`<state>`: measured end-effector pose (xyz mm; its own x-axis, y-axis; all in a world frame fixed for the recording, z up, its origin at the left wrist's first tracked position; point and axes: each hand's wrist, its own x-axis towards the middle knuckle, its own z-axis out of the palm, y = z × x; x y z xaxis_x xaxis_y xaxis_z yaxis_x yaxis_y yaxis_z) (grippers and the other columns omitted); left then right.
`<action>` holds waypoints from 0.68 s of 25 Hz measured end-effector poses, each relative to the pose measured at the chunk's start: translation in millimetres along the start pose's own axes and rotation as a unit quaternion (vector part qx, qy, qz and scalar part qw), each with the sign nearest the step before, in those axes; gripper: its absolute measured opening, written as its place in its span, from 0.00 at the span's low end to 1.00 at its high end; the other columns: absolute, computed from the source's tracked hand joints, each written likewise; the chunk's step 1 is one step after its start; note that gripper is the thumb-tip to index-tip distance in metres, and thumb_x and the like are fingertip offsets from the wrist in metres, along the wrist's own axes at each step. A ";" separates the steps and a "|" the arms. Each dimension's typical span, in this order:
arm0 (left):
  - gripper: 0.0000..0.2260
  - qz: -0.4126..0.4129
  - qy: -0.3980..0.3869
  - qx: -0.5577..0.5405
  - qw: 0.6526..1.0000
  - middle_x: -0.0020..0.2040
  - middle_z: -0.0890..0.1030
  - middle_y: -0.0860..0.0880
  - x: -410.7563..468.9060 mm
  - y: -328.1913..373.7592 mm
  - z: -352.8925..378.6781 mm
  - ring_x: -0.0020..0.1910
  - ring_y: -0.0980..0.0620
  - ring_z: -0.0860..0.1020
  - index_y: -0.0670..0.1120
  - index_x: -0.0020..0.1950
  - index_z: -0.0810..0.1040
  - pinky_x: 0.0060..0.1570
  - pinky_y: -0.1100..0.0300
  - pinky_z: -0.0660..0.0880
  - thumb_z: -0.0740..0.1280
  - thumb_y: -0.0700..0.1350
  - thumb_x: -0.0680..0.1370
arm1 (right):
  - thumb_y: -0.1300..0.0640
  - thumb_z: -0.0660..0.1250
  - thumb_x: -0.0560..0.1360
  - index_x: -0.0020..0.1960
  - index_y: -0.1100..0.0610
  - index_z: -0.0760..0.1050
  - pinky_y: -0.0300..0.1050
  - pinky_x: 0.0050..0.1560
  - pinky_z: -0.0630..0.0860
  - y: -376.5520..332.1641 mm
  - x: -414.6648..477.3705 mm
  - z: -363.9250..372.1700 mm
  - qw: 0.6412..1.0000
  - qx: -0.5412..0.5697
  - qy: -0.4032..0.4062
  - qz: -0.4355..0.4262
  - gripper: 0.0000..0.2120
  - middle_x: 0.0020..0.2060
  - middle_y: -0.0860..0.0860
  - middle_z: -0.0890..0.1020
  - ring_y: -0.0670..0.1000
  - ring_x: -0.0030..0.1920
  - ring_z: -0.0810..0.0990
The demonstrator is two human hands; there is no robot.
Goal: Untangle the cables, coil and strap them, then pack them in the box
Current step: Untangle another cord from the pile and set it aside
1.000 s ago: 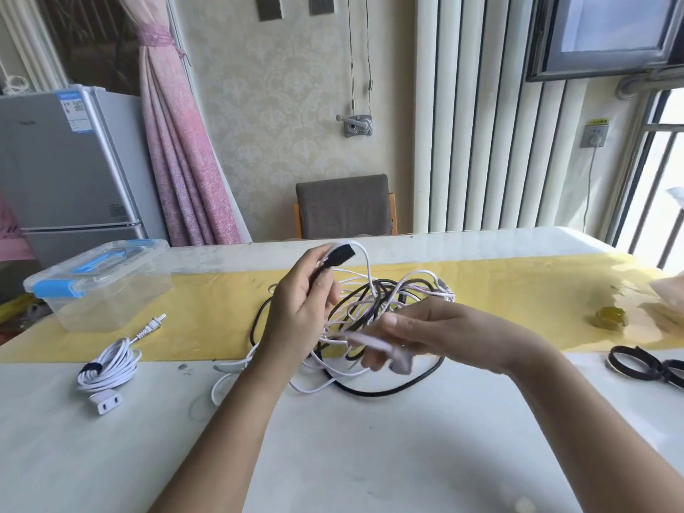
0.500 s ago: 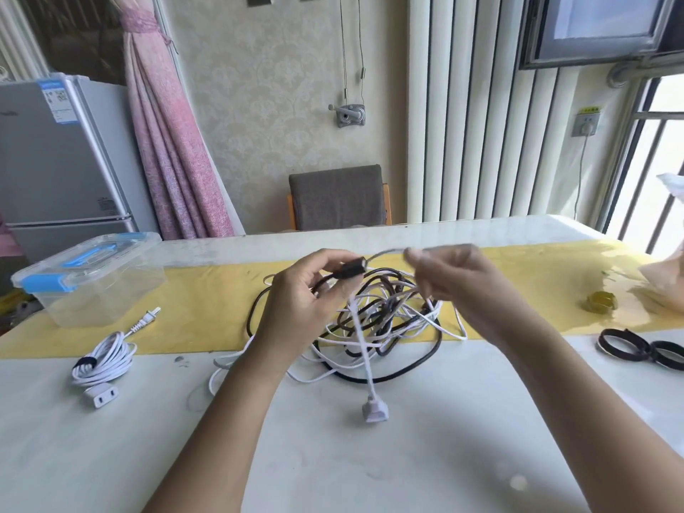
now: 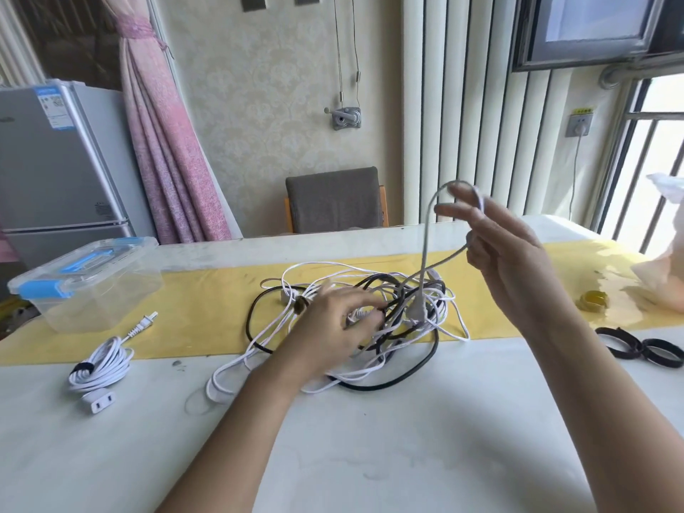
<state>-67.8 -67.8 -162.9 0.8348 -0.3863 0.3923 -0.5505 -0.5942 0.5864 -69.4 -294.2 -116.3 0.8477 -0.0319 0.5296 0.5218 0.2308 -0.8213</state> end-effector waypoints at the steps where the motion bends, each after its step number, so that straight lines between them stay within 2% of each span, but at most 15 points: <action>1: 0.07 -0.011 -0.050 -0.050 0.997 0.50 0.80 0.62 -2.4 7.4 8.4 0.51 0.67 0.76 0.58 0.52 0.82 0.61 0.72 0.64 0.69 0.50 0.74 | 0.47 0.69 0.73 0.48 0.53 0.82 0.37 0.34 0.58 -1.9 0.4 -1.3 1.000 0.011 -0.014 0.001 0.10 0.49 0.56 0.80 0.47 0.33 0.65; 3: 0.07 -0.016 -0.070 -0.067 0.995 0.48 0.80 0.56 -1.7 8.2 20.1 0.40 0.66 0.77 0.53 0.51 0.82 0.45 0.72 0.71 0.72 0.45 0.74 | 0.46 0.72 0.67 0.37 0.54 0.81 0.33 0.40 0.70 -3.9 1.6 -4.5 0.990 0.121 -0.063 0.038 0.11 0.50 0.53 0.83 0.44 0.42 0.78; 4: 0.07 -0.011 -0.062 -0.055 0.997 0.47 0.79 0.54 0.0 5.5 22.1 0.36 0.65 0.77 0.49 0.51 0.82 0.41 0.71 0.71 0.71 0.42 0.74 | 0.49 0.72 0.67 0.37 0.55 0.81 0.34 0.42 0.74 -3.8 1.8 -4.8 0.974 0.195 -0.092 0.065 0.09 0.50 0.53 0.83 0.45 0.43 0.80; 6: 0.05 -0.010 -0.068 -0.053 0.996 0.44 0.79 0.53 0.6 3.9 21.0 0.33 0.60 0.76 0.47 0.48 0.82 0.37 0.69 0.70 0.70 0.40 0.75 | 0.60 0.69 0.72 0.41 0.62 0.80 0.40 0.46 0.80 -3.0 1.8 -5.2 0.915 0.368 -0.120 0.116 0.05 0.57 0.60 0.81 0.51 0.47 0.83; 8: 0.05 -0.030 -0.069 -0.100 0.992 0.36 0.80 0.53 -0.9 7.4 19.8 0.30 0.58 0.74 0.49 0.44 0.81 0.33 0.68 0.68 0.68 0.39 0.76 | 0.67 0.64 0.74 0.41 0.68 0.77 0.50 0.56 0.79 -5.6 4.5 -6.7 0.886 0.444 -0.051 0.122 0.05 0.63 0.67 0.74 0.61 0.61 0.78; 10: 0.08 -0.056 -0.078 -0.163 0.982 0.30 0.79 0.51 -2.1 10.0 19.3 0.26 0.56 0.73 0.50 0.42 0.77 0.29 0.67 0.66 0.65 0.40 0.79 | 0.64 0.62 0.75 0.37 0.64 0.78 0.49 0.60 0.76 -2.2 7.8 -3.1 0.901 0.425 0.029 0.081 0.10 0.66 0.63 0.74 0.58 0.66 0.74; 12: 0.07 -0.088 -0.112 -0.232 0.962 0.28 0.79 0.48 -1.5 8.9 16.6 0.27 0.51 0.74 0.50 0.40 0.77 0.30 0.63 0.66 0.66 0.45 0.79 | 0.61 0.60 0.76 0.37 0.57 0.77 0.44 0.63 0.73 -1.7 10.4 -2.9 0.938 0.335 0.077 0.041 0.11 0.63 0.55 0.77 0.52 0.66 0.75; 14: 0.06 -0.120 -0.154 -0.265 0.944 0.31 0.81 0.45 0.0 5.5 12.8 0.32 0.47 0.74 0.49 0.40 0.79 0.33 0.60 0.66 0.70 0.49 0.75 | 0.61 0.61 0.75 0.37 0.53 0.75 0.41 0.66 0.67 3.4 12.6 -3.7 0.964 0.256 0.069 0.010 0.09 0.58 0.49 0.78 0.48 0.66 0.72; 15: 0.06 -0.131 -0.176 -0.264 0.939 0.33 0.81 0.45 -0.5 4.6 10.7 0.34 0.47 0.74 0.48 0.40 0.80 0.33 0.61 0.66 0.72 0.48 0.75 | 0.60 0.63 0.75 0.35 0.52 0.76 0.40 0.66 0.64 4.9 11.5 -3.2 0.978 0.200 0.055 -0.009 0.11 0.58 0.46 0.78 0.46 0.68 0.69; 17: 0.05 -0.140 -0.230 -0.258 0.928 0.34 0.82 0.47 -2.2 3.1 8.6 0.31 0.53 0.75 0.44 0.41 0.79 0.32 0.67 0.68 0.71 0.43 0.75 | 0.57 0.67 0.75 0.34 0.51 0.81 0.40 0.66 0.62 7.5 7.0 -0.1 0.996 0.065 0.036 -0.053 0.12 0.57 0.41 0.79 0.43 0.72 0.64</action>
<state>-71.3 -74.9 -168.0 0.7949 -0.5985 -0.0999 -0.1429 -0.3446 0.9278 -59.5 -292.8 -118.8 0.7959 -0.1312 0.5910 0.5955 0.3455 -0.7253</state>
